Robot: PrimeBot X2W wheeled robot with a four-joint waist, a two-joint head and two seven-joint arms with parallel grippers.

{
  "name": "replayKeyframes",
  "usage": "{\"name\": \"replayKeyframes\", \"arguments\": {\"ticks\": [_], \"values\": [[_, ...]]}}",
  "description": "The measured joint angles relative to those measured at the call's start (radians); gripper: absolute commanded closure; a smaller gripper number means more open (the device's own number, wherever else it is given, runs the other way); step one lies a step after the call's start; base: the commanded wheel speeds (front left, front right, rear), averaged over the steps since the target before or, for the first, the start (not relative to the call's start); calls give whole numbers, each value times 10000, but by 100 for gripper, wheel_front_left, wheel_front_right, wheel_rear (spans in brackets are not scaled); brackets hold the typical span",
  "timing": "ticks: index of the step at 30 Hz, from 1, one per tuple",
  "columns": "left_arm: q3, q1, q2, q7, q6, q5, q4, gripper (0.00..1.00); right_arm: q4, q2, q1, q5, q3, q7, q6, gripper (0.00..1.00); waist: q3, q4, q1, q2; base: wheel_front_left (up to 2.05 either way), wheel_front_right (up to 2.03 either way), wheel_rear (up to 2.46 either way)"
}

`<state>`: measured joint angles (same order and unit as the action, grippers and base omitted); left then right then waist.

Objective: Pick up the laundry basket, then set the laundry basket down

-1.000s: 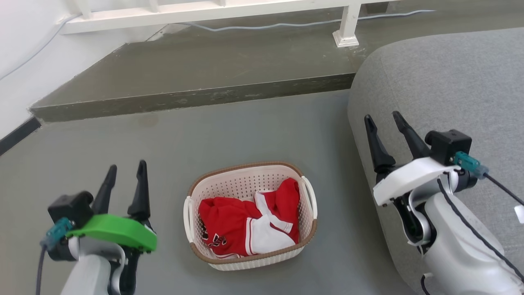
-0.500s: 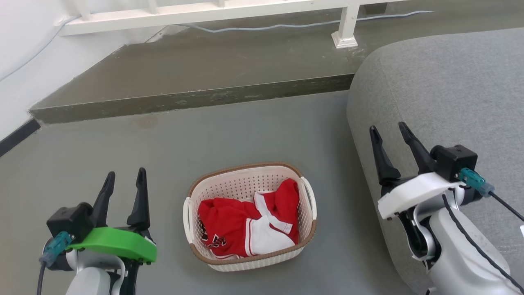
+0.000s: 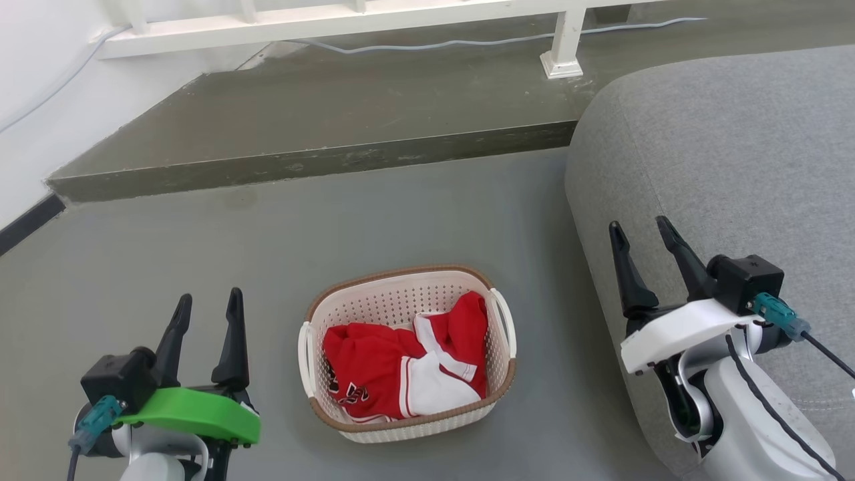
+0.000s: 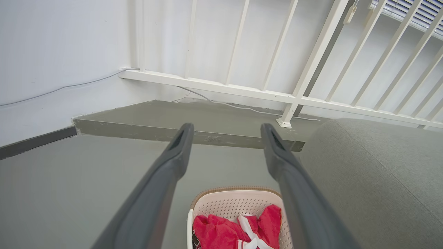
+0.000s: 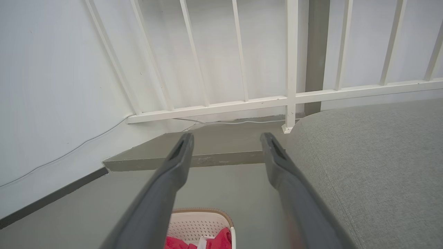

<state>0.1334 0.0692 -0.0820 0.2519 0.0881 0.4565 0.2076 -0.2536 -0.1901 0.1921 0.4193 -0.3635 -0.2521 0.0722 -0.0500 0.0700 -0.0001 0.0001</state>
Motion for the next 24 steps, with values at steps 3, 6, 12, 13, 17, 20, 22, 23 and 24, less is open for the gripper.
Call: {"name": "replayKeyframes", "arguments": {"ticks": [3,6,12,13,17,20,22,23,24], "values": [[-23,-87,33,0,2,-38,-61,0,25,15,-68,-61,36,0,-2,0,8,8,0,0,0,0,0],[-44,-98,44,0,8,-40,-105,0,65,31,-156,-71,75,0,-8,0,19,20,0,0,0,0,0],[-61,-193,86,0,71,-219,-188,0,159,73,-188,-161,134,0,-12,0,20,45,0,0,0,0,0],[-63,-202,94,0,94,-219,-196,0,163,73,-193,-163,153,0,-13,0,16,49,0,0,0,0,0],[-81,-240,113,0,100,-251,-230,0,211,92,-240,-201,232,0,-15,0,-11,57,0,0,0,0,0],[-94,-256,134,0,104,-316,-242,0,238,125,-343,-255,265,0,-25,0,-30,57,0,0,0,0,0],[-98,-267,142,0,128,-316,-251,0,240,157,-385,-278,284,0,-102,0,-41,53,0,0,0,0,0],[-98,-273,148,0,132,-318,-263,100,249,174,-385,-314,293,0,-102,100,-44,50,0,0,0,0,0],[-84,-279,151,-2,130,-314,-228,100,215,198,-389,-334,290,2,-100,100,-47,48,0,0,0,0,0]]}}
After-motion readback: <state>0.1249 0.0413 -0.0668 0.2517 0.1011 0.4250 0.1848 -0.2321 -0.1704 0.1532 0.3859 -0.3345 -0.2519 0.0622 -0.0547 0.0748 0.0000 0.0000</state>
